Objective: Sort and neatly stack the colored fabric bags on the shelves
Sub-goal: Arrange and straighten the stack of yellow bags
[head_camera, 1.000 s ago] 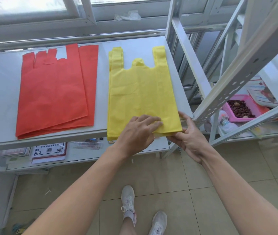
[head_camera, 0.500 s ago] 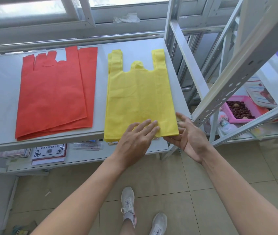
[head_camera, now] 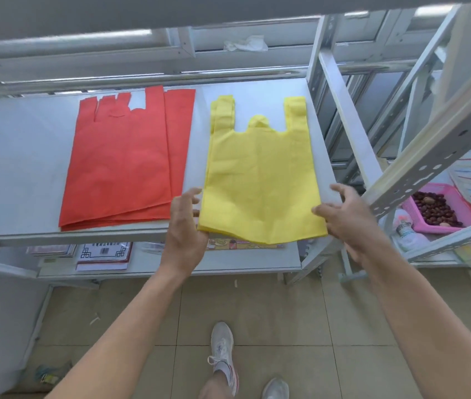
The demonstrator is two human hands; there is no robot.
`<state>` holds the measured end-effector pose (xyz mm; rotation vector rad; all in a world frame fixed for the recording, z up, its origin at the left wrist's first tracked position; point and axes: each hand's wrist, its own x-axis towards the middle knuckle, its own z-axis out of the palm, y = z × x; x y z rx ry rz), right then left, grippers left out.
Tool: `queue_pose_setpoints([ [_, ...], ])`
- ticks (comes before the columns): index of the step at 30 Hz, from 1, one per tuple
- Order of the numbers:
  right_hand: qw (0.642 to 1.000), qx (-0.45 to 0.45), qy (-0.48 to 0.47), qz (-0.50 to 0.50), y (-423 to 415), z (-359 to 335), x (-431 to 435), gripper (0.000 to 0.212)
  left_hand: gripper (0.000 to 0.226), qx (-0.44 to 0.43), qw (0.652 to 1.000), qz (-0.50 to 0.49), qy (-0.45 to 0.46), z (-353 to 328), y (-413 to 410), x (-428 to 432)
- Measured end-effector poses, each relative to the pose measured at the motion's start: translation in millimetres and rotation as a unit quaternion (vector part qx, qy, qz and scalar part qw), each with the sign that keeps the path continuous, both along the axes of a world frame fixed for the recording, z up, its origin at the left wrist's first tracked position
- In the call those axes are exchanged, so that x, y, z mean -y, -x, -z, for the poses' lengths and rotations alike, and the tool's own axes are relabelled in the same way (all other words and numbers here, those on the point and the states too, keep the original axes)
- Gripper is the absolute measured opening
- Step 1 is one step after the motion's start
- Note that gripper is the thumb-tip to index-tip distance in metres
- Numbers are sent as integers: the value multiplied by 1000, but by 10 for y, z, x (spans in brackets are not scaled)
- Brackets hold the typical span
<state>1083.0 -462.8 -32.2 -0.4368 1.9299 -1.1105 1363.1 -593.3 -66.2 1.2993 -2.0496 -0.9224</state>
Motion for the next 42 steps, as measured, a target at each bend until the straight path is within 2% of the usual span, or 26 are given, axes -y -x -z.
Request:
queue_pose_setpoints([
  [2,998,-47,-30,-33,89,-20,234,88,72,-65,989,-23,-130,-137,23,121],
  [4,994,-75,-57,-47,193,-6,518,93,63,-144,953,-47,-261,-247,79,278],
  [7,990,-119,-63,-47,376,-21,1022,86,35,-172,921,-62,-343,-299,324,748],
  [9,989,-134,-58,-29,502,-47,1361,79,35,-128,928,-31,-348,-235,625,1229],
  [11,989,-142,-47,-10,619,-75,1675,67,58,-85,939,-13,-334,-232,992,1655],
  [14,987,-160,-15,1,761,-62,2059,45,68,-55,966,-40,-250,-334,1497,2090],
  [16,984,-179,-11,10,804,-61,2192,32,84,-55,968,-65,-234,-343,1717,2365],
  [18,989,-146,-6,32,882,-30,2260,40,86,-62,954,-48,-290,-308,1813,2586],
  [20,997,-66,-4,35,1011,-24,2268,53,61,-97,920,37,-379,-243,1815,2739],
  [21,1000,-13,1,21,1077,-21,2273,52,46,-127,899,90,-409,-206,1781,2767],
  [22,999,37,7,-1,1130,-10,2271,47,40,-151,880,147,-425,-188,1733,2771],
  [24,990,114,30,-78,1126,-36,2244,38,35,-212,854,205,-429,-120,1647,2776],
  [26,978,153,81,-120,1114,-47,2235,40,30,-295,807,223,-461,-35,1603,2799],
  [29,949,231,181,-119,1141,37,2274,44,41,-395,736,226,-501,29,1559,2827],
  [31,925,290,217,-119,1142,73,2283,37,45,-414,728,239,-492,45,1527,2855],
  [32,918,304,226,-118,1143,92,2290,35,45,-407,734,245,-485,32,1529,2863],
  [37,943,226,224,-93,1080,169,2399,26,28,-331,777,261,-467,-96,1649,2860],
  [39,937,217,254,-105,1038,185,2414,26,21,-336,770,279,-465,-120,1643,2867],
  [42,914,236,313,-107,1083,200,2421,38,13,-337,732,345,-481,-141,1570,2876],
])
